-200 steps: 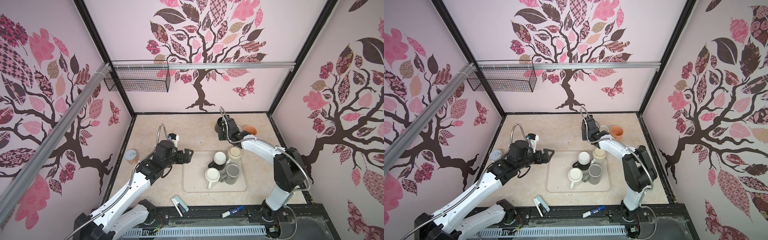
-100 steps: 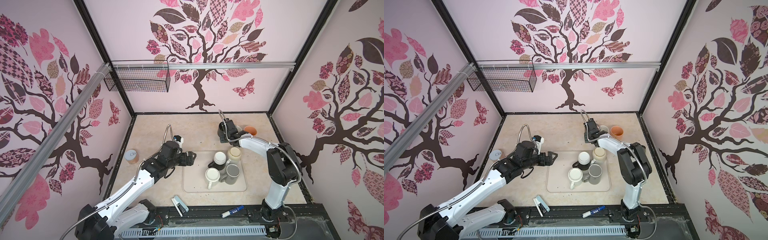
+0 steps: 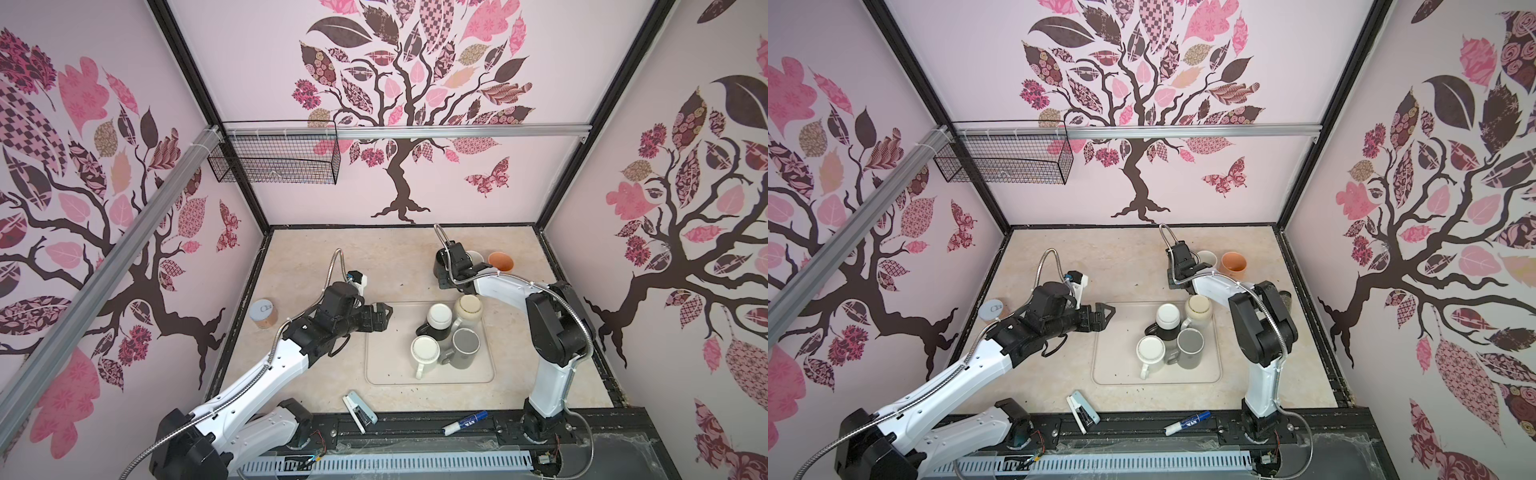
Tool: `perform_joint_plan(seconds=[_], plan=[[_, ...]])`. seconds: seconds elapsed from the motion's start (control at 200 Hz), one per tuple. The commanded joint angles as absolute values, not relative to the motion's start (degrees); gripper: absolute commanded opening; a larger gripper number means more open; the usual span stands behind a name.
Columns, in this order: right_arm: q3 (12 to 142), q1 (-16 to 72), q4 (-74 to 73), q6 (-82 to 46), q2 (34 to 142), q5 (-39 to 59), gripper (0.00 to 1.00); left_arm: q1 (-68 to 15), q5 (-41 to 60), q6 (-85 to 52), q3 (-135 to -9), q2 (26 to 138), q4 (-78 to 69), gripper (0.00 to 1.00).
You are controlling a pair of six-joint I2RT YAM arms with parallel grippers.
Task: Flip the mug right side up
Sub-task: 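Lower the black mug upright beside the white mug with the right gripper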
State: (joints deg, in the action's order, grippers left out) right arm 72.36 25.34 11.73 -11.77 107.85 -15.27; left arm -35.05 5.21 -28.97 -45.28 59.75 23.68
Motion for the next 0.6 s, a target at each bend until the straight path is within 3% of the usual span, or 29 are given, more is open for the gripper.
perform_joint_plan(seconds=[0.0, 0.595], plan=[[74.8, 25.0, 8.6, -11.9, 108.4, -16.7, 0.0, -35.3, 4.8, -28.7, -44.9, 59.4, 22.7, 0.96], [73.0, 25.0, 7.8, -13.4, 108.9, -17.1, 0.04, -36.3, 4.7, -29.4, -44.6, 60.9, 21.6, 0.96]])
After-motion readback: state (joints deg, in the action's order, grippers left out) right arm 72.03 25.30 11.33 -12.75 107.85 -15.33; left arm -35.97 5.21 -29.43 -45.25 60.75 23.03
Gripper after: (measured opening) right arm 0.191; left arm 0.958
